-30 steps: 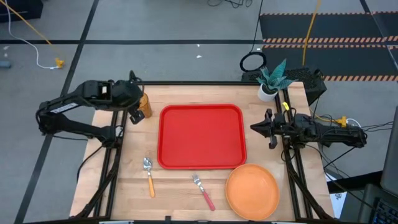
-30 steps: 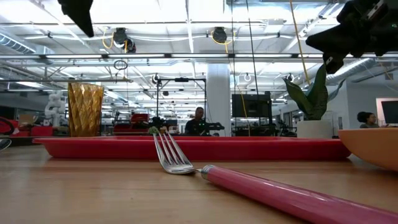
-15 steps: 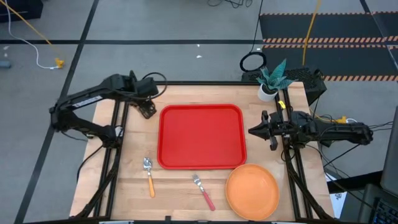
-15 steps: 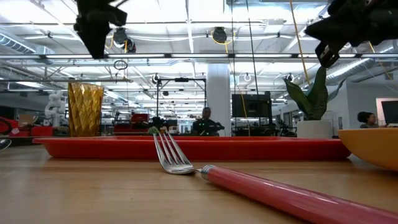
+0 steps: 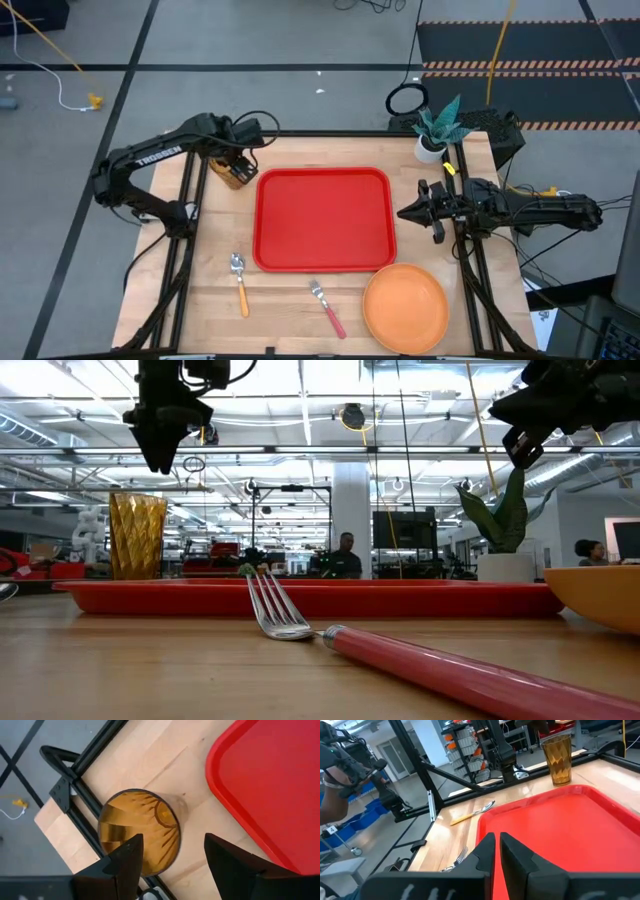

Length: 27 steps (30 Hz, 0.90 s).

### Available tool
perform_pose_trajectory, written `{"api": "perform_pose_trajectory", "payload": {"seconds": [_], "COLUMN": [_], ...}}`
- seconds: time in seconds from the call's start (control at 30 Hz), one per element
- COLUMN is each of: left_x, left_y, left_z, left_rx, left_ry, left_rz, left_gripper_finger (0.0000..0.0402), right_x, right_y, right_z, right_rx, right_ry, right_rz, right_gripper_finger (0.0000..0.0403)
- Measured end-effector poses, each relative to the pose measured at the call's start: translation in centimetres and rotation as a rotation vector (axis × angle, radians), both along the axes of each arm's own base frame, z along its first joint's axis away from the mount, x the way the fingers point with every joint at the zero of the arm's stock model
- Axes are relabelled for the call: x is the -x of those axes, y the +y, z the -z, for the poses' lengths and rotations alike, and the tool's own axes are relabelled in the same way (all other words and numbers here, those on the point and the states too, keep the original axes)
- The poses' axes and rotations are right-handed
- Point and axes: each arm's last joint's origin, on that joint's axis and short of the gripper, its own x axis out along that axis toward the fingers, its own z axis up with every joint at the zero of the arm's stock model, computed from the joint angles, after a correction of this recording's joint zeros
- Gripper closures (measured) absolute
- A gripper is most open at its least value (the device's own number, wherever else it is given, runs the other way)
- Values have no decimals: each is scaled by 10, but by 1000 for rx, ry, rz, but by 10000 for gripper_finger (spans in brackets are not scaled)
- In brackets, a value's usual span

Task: Pick and place plate/cup/fork/spoon on tray
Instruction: Put the brown cup to the top left of the red tray

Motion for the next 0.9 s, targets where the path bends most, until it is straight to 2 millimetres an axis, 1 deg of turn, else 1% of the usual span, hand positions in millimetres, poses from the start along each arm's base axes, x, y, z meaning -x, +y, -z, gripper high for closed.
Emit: {"api": "perform_pose_trajectory", "payload": {"seconds": [0.13, 0.2, 0.47, 0.63, 0.73, 0.9], "left_x": [0, 1, 4, 7, 6, 6], "left_y": [0, 0, -2, -1, -1, -1], "left_z": [1, 4, 39, 53, 58, 60], "left_rx": [0, 4, 48, 63, 62, 64], "left_ry": [3, 11, 103, 135, 134, 137], "left_rz": [-6, -10, 4, 24, 38, 66], "left_gripper_finger": [188, 188, 188, 188, 188, 188], "right_x": [0, 0, 1, 0, 0, 0], "right_y": [0, 0, 2, 2, 2, 2], "right_z": [0, 1, 3, 2, 2, 2], "right_rx": [-1, -6, -5, 5, 6, 24], "right_ry": [2, 13, 33, 20, 20, 17], "right_rz": [-2, -2, -15, -23, -22, -24], "right_gripper_finger": [385, 385, 385, 385, 385, 385]}}
